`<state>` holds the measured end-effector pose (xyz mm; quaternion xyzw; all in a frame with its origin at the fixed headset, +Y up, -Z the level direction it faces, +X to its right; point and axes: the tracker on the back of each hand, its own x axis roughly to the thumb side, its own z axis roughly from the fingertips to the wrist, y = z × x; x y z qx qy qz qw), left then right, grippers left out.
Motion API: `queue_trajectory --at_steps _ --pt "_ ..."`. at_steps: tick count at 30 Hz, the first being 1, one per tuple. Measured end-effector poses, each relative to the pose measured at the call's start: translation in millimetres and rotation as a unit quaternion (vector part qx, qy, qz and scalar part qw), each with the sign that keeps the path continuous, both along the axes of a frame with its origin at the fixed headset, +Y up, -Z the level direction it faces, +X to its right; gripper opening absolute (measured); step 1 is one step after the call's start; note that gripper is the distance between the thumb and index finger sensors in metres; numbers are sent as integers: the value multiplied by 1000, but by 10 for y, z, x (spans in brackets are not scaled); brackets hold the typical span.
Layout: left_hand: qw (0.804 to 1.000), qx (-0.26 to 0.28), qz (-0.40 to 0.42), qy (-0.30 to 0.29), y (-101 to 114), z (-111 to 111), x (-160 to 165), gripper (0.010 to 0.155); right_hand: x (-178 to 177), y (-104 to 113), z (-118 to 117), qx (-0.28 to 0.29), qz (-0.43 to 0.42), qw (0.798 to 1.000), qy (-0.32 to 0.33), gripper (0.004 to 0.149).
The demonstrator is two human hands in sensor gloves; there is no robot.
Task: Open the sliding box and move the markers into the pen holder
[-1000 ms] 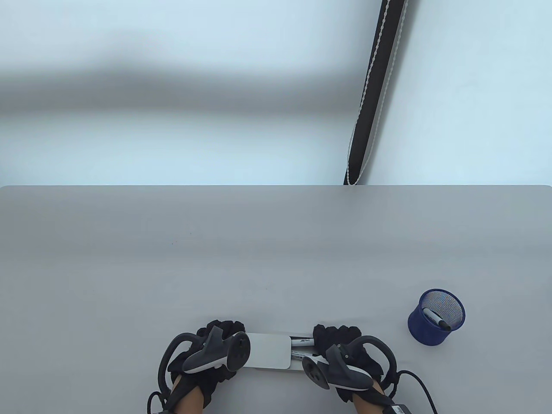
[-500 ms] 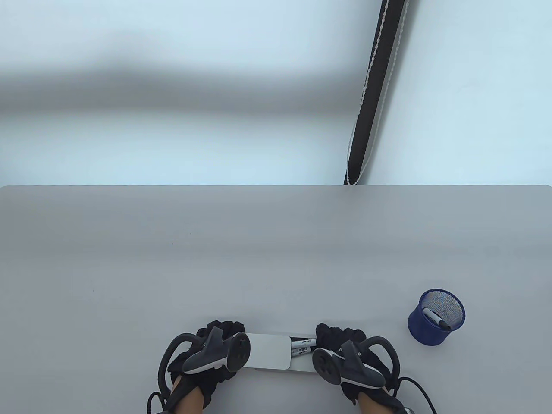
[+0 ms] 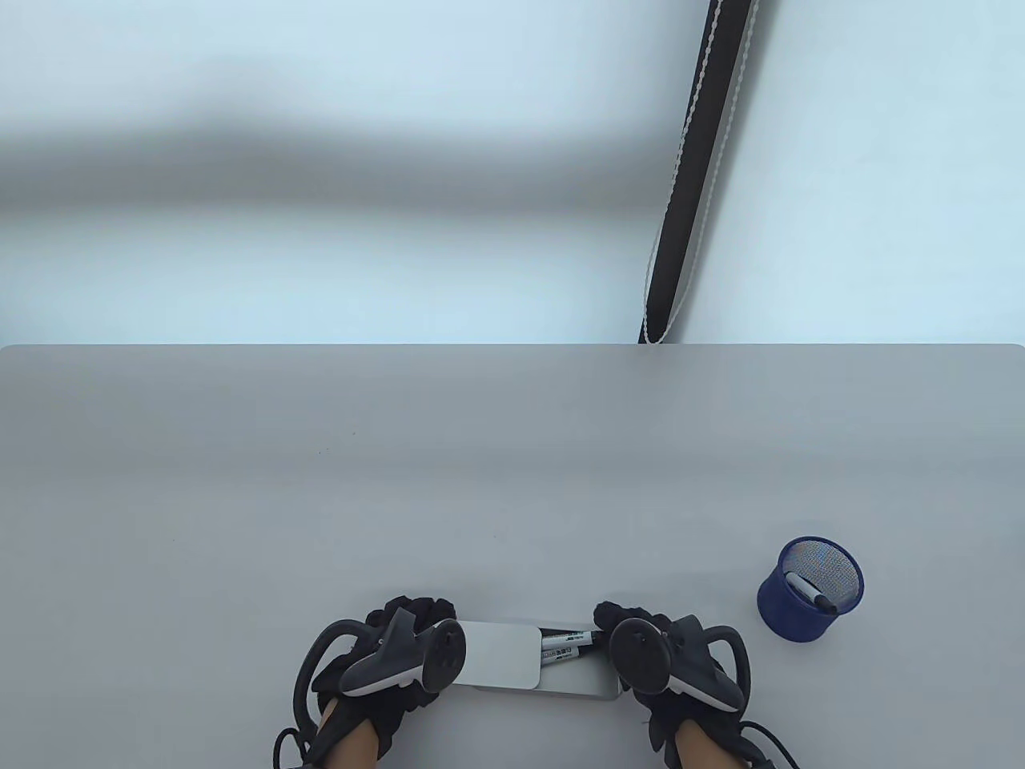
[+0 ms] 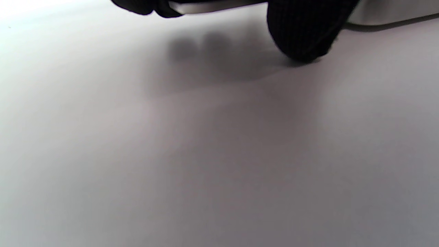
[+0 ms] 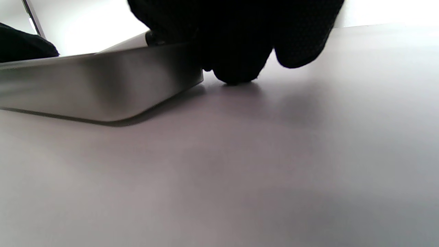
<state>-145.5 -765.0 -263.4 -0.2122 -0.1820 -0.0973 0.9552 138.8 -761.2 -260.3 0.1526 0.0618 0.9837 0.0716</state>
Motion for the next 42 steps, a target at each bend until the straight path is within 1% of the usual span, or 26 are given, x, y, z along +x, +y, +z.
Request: queue_trajectory --at_steps 4,12,25,35,42 --pt "1000 1 -1 0 0 1 3 77 59 12 -17 -16 -12 1000 -9 42" --pt "1000 1 -1 0 -1 2 4 77 162 51 -45 -28 -37 999 -27 42" --pt "1000 -4 4 2 -2 2 2 77 346 266 -33 -7 -114 992 -59 41" --pt "1000 -4 4 2 -4 -1 0 77 451 541 35 45 -176 981 -66 40" --pt "1000 -4 4 2 -4 -1 0 77 510 740 126 108 -206 969 -81 40"
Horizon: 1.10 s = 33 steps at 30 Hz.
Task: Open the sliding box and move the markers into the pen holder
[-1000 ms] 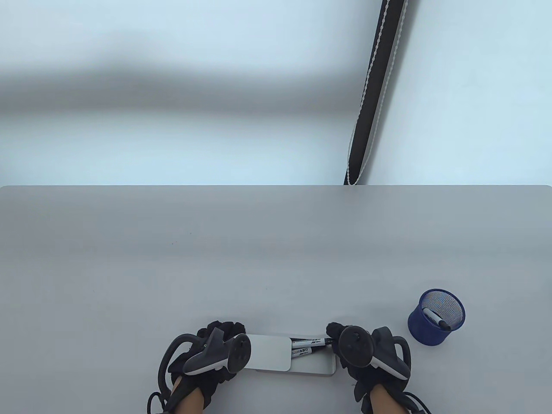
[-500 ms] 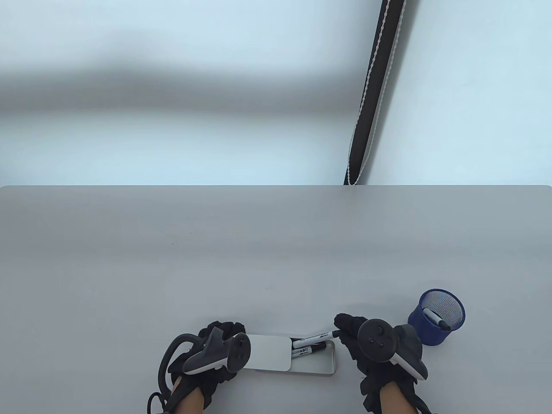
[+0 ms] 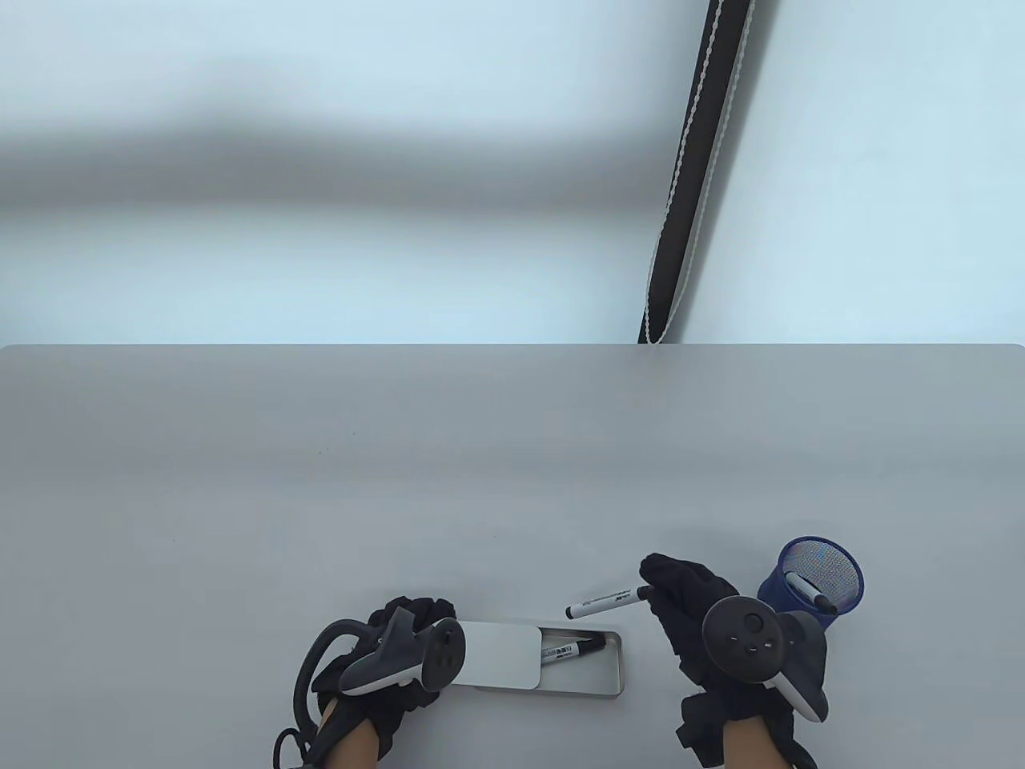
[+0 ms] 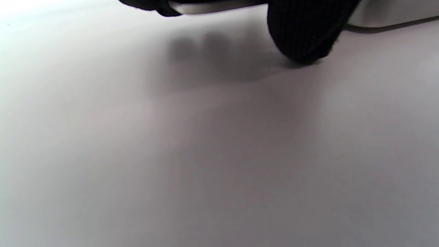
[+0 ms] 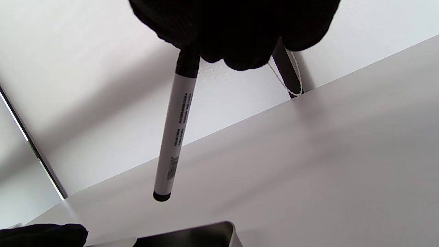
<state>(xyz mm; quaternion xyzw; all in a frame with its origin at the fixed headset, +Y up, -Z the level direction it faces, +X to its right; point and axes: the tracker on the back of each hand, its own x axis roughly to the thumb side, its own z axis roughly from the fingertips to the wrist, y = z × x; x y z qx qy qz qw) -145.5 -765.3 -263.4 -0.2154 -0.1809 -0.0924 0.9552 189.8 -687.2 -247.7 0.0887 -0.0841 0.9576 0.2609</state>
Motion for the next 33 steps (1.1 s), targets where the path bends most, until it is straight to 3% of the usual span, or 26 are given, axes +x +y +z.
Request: queue_trajectory --at_steps 11,22,33 --pt "1000 -1 -2 0 3 2 1 77 106 265 196 118 -2 990 -74 39" --pt "1000 -1 -1 0 0 3 5 77 266 494 454 253 47 946 -195 39" --pt "1000 -1 -2 -1 0 0 5 77 410 545 554 289 93 912 -277 39"
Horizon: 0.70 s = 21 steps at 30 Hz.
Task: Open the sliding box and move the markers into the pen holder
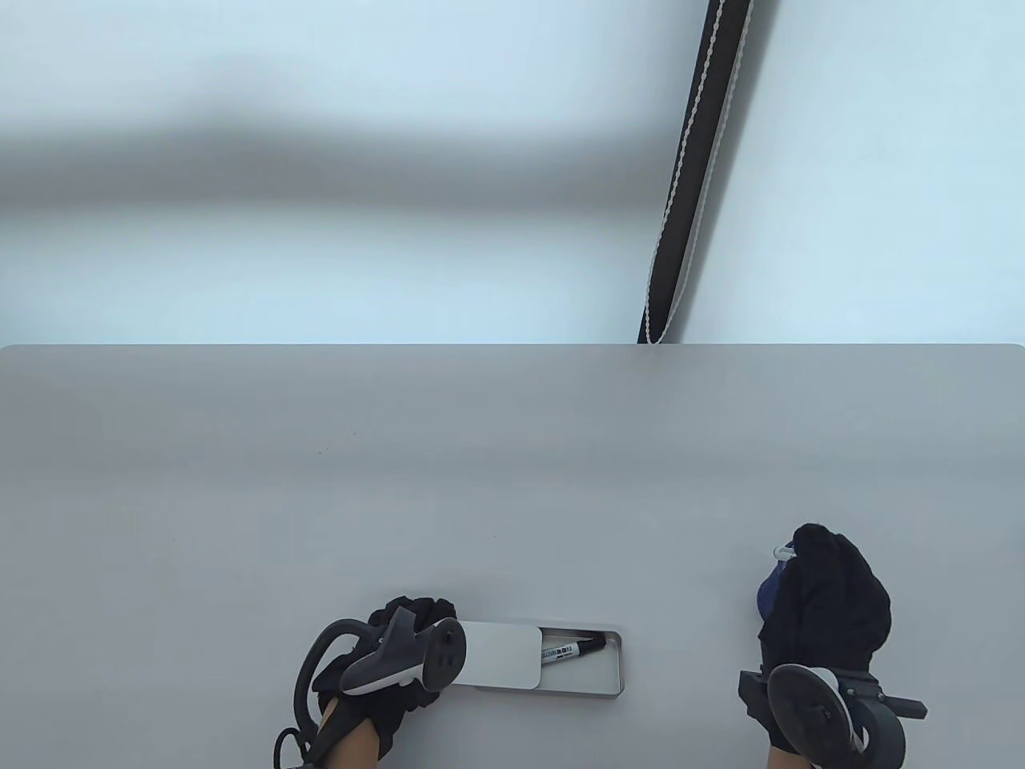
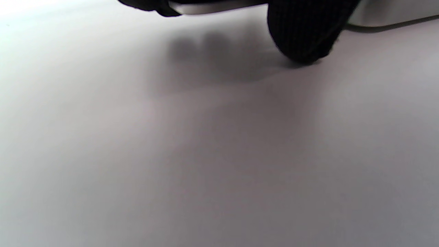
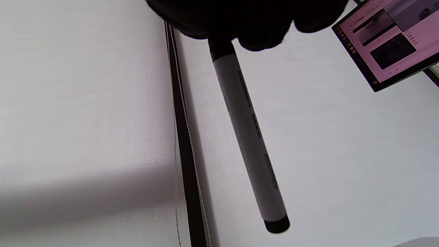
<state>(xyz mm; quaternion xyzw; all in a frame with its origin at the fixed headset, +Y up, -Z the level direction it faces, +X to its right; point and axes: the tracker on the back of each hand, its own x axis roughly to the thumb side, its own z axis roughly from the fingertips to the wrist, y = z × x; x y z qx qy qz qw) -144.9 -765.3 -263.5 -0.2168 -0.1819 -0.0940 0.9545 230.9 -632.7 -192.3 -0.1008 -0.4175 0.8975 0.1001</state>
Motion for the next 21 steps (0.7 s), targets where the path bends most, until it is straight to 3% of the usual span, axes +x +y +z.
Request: queue_trajectory --at_steps 8,21 --pt "1000 -1 2 0 -1 -2 0 77 199 -120 -43 -23 -33 998 -40 38" --pt "1000 0 0 0 3 0 -1 77 206 -440 -241 -109 -45 992 -33 38"
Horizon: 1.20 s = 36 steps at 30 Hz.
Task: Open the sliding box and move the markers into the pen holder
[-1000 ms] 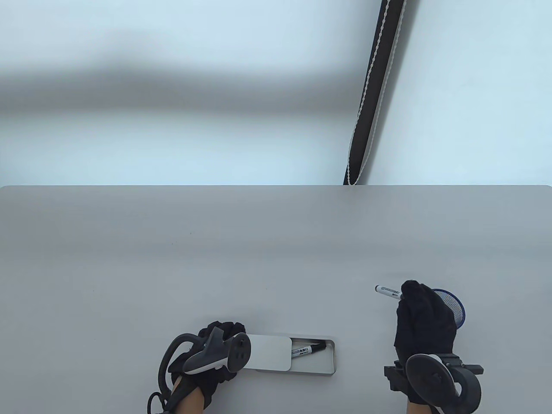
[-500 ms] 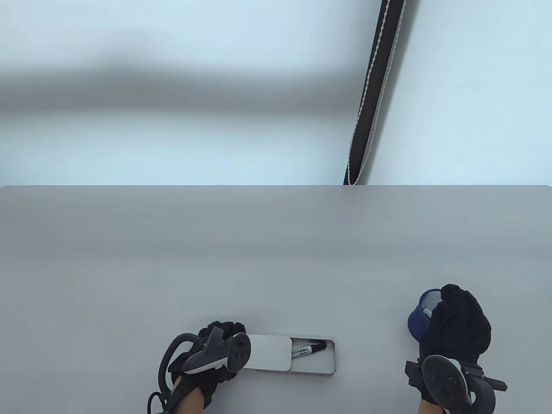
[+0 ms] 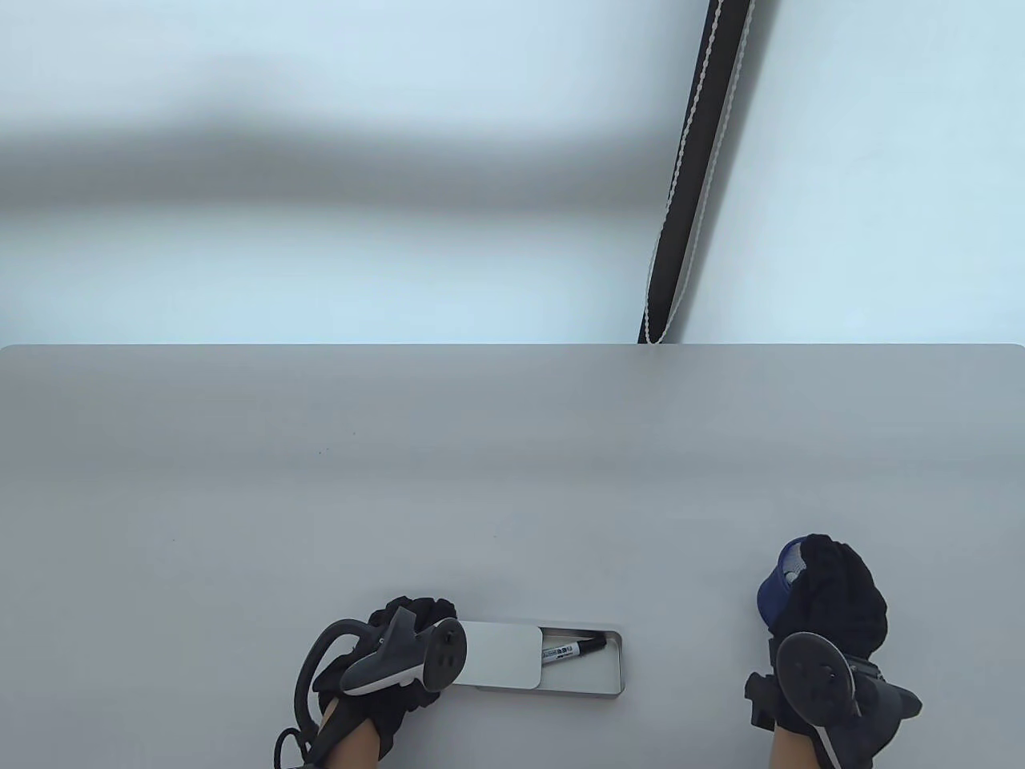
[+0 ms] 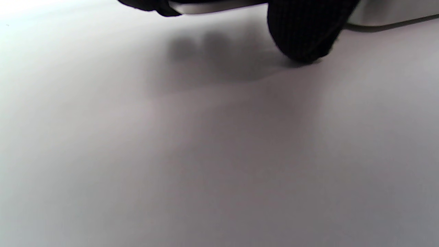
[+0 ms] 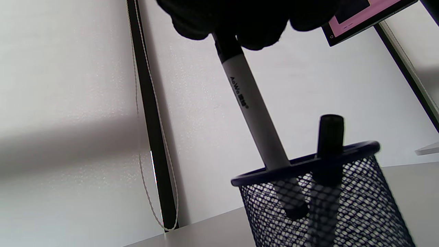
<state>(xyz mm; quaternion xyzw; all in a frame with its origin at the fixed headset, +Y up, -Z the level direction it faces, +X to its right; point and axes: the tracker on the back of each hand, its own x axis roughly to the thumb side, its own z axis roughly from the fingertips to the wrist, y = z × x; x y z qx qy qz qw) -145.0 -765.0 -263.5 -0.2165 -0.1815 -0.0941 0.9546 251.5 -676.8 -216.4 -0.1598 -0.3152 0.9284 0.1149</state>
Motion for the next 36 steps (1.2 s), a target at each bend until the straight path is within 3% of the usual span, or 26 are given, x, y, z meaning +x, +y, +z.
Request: queue_trajectory --at_steps 11,24,29,36 --pt "1000 0 -1 -1 0 1 3 77 -80 -206 -108 -75 17 997 13 38" --pt "1000 1 -2 -1 4 3 3 77 -301 -109 -98 -57 53 995 62 42" --pt "1000 -2 -2 -1 2 5 3 77 -478 -104 -115 -64 63 989 117 43" --pt "1000 -8 0 -2 1 10 6 75 -899 -190 -176 -137 85 962 221 48"
